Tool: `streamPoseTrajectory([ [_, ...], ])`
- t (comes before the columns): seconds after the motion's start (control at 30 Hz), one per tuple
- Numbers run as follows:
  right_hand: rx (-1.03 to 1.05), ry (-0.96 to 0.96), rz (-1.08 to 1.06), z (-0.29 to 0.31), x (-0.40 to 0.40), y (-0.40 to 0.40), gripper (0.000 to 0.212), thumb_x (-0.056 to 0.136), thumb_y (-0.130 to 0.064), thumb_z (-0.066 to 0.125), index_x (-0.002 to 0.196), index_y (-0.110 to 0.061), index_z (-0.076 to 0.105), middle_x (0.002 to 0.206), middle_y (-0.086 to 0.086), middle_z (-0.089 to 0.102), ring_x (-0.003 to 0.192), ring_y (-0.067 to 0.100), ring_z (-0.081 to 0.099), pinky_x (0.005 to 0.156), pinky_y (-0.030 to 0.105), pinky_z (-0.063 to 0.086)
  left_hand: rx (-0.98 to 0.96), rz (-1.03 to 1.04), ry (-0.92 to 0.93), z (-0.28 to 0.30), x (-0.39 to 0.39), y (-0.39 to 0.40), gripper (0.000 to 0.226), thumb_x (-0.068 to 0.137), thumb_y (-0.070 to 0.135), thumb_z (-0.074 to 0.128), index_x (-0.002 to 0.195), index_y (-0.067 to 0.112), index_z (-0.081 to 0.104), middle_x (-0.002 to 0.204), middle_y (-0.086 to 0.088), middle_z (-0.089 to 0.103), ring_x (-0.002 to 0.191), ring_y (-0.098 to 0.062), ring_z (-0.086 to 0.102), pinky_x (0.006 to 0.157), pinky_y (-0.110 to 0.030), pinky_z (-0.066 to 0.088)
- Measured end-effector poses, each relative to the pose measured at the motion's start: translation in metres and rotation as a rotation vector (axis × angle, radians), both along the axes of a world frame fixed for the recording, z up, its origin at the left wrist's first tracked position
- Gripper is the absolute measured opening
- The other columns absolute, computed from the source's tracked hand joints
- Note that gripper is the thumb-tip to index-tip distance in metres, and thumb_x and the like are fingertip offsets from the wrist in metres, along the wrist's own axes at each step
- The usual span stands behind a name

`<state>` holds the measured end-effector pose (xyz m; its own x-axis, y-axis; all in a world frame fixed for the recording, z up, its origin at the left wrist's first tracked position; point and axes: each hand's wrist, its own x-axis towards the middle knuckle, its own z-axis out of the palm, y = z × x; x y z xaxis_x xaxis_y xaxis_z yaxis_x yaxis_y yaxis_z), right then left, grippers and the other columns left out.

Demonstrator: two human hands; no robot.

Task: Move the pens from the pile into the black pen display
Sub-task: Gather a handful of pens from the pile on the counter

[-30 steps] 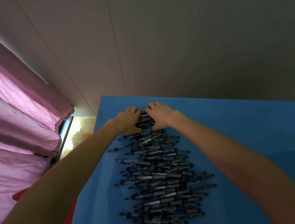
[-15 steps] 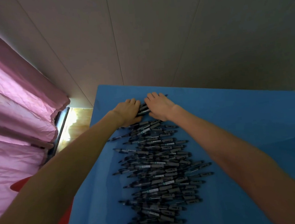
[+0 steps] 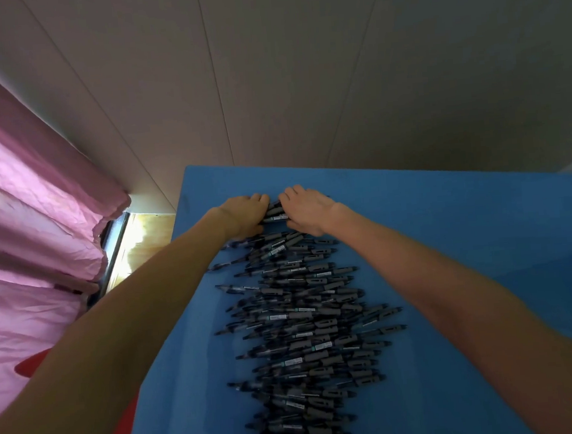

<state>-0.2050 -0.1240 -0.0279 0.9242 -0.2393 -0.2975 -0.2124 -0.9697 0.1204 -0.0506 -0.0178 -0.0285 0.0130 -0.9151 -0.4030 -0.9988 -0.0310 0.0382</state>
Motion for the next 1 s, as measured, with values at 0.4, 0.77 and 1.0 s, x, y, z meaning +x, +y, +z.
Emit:
streamPoseTrajectory([
  [0.4, 0.052, -0.121, -0.013, 0.038, -0.041, 0.016, 0.03, 0.102, -0.039, 0.051, 0.109, -0.011, 0.049, 0.103, 0.008, 0.058, 0.097, 0.024, 0.048, 0.079, 0.037, 0.045, -0.081, -0.112, 0.01, 0.045, -0.018, 0.02, 0.032, 0.099, 0.037, 0.058, 0.105, 0.013, 0.039, 0.095, -0.005, 0.047, 0.079, -0.023, 0.047, 0.066, -0.037, 0.038],
  [0.77, 0.112, -0.232, -0.151, -0.01, -0.123, 0.088, 0.054, 0.095, -0.051, 0.05, 0.13, -0.01, 0.052, 0.12, 0.007, 0.054, 0.108, 0.025, 0.05, 0.092, 0.038, 0.043, -0.162, -0.163, 0.063, 0.001, -0.079, 0.092, 0.059, 0.098, 0.052, 0.053, 0.137, 0.009, 0.042, 0.133, -0.011, 0.05, 0.119, -0.03, 0.05, 0.093, -0.041, 0.046],
  [1.0, 0.164, -0.368, -0.28, -0.025, -0.141, 0.106, 0.082, 0.095, -0.073, 0.034, 0.15, -0.014, 0.044, 0.147, 0.006, 0.044, 0.137, 0.026, 0.038, 0.11, 0.042, 0.037, -0.373, 0.061, 0.34, -0.033, -0.085, 0.126, 0.083, 0.093, 0.073, 0.045, 0.153, 0.017, 0.036, 0.156, -0.002, 0.033, 0.147, -0.024, 0.027, 0.121, -0.046, 0.029],
])
